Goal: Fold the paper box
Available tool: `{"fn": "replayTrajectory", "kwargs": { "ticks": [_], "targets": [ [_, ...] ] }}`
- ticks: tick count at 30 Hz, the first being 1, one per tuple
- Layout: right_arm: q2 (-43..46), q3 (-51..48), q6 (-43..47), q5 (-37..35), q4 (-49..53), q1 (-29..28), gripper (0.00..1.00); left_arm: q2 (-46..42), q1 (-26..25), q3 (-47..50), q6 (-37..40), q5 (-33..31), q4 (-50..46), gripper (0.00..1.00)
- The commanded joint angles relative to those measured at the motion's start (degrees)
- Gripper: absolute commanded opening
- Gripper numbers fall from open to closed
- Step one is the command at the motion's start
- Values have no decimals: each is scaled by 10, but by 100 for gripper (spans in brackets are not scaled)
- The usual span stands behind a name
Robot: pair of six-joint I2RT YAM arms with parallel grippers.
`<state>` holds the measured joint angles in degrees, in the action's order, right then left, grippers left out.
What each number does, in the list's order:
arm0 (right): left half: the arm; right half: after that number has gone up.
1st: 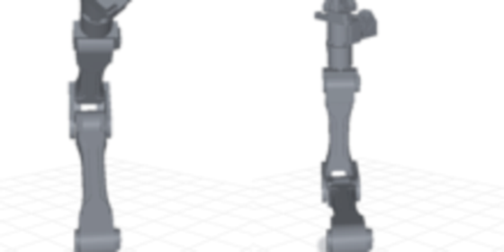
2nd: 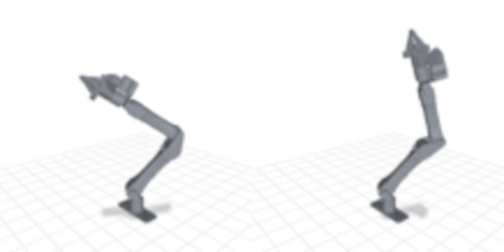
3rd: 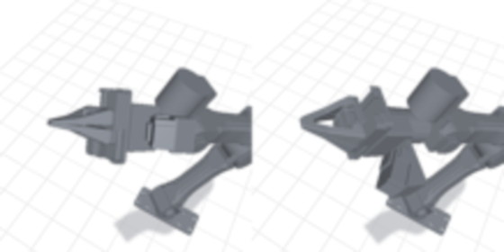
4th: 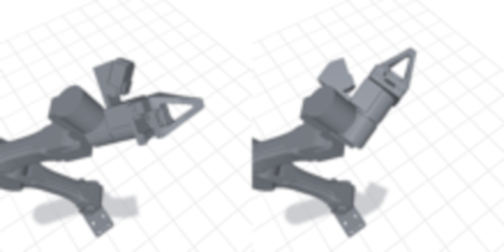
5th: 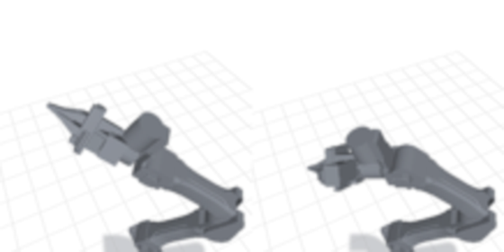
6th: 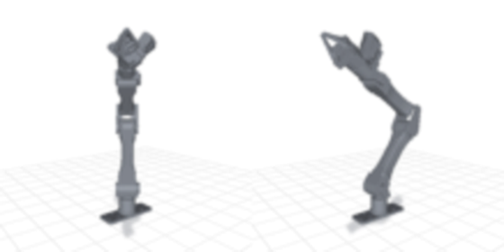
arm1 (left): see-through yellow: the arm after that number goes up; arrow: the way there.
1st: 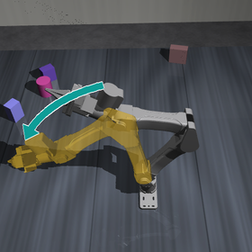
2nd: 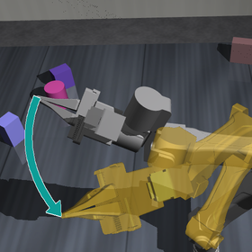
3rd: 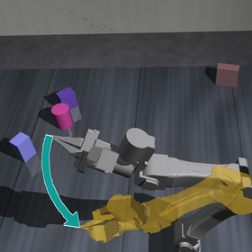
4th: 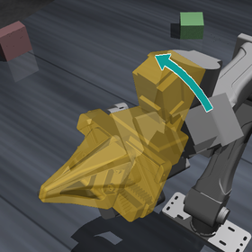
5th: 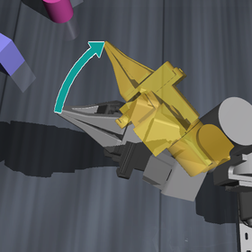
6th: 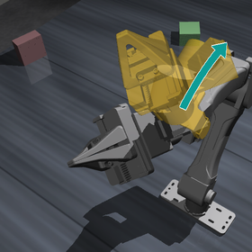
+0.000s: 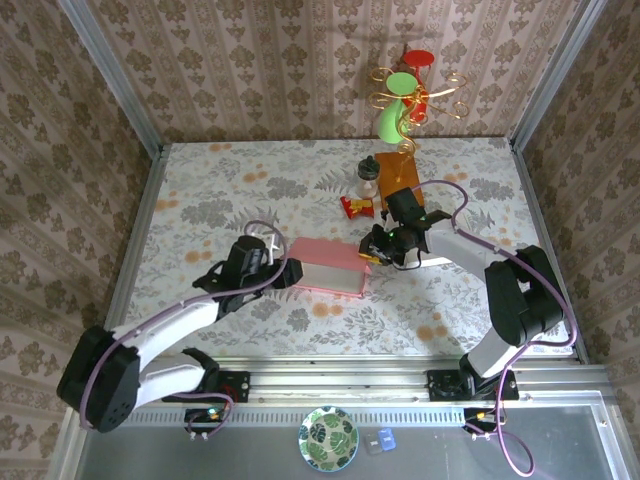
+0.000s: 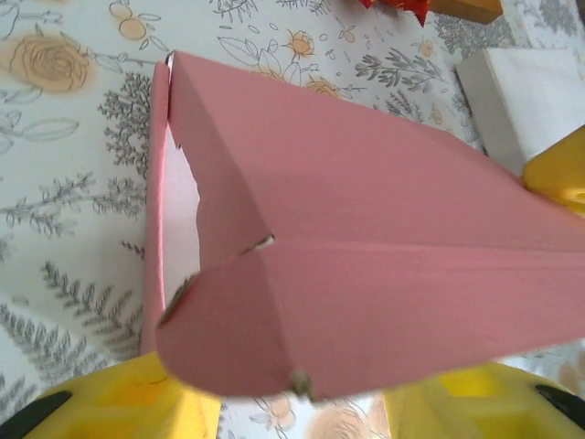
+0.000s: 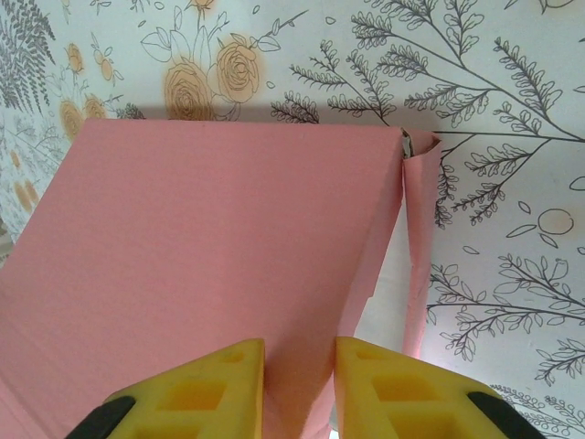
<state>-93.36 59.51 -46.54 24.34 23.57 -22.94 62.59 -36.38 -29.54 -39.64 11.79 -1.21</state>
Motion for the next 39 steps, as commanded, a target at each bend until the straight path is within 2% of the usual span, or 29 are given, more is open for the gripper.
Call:
{"fn": "replayTrajectory", "kwargs": {
  "ticks": [1, 5, 8, 11, 13, 16, 19, 24, 27, 33, 39],
  "targets": [
    [4, 2, 13, -16, 20, -4, 26, -58, -10, -25, -81, -4, -99, 47],
    [-2, 11, 15, -15, 27, -6, 26, -101, -26, -66, -133, -3, -188, 47],
    [-5, 17, 16, -15, 31, -7, 26, -112, -23, -122, -141, -24, -294, 47],
    [-8, 21, 18, -17, 36, -7, 26, -98, 14, -183, -120, -36, -364, 47],
    [-7, 20, 20, -19, 37, -7, 26, -54, 61, -222, -93, -7, -387, 48],
    [-11, 20, 23, -18, 38, -8, 26, 26, 97, -276, -24, 18, -386, 49],
    [-15, 22, 26, -18, 38, -8, 26, 106, 120, -310, 25, 53, -341, 49],
    [-27, 32, 34, -17, 41, -9, 26, 232, 131, -354, 101, 69, -326, 49],
    [-37, 39, 37, -17, 45, -9, 27, 280, 132, -361, 113, 93, -301, 49],
    [-46, 47, 42, -21, 50, -9, 28, 309, 123, -327, 110, 106, -254, 47],
    [-51, 42, 48, -24, 51, -9, 28, 302, 122, -281, 114, 97, -232, 46]
  ]
}}
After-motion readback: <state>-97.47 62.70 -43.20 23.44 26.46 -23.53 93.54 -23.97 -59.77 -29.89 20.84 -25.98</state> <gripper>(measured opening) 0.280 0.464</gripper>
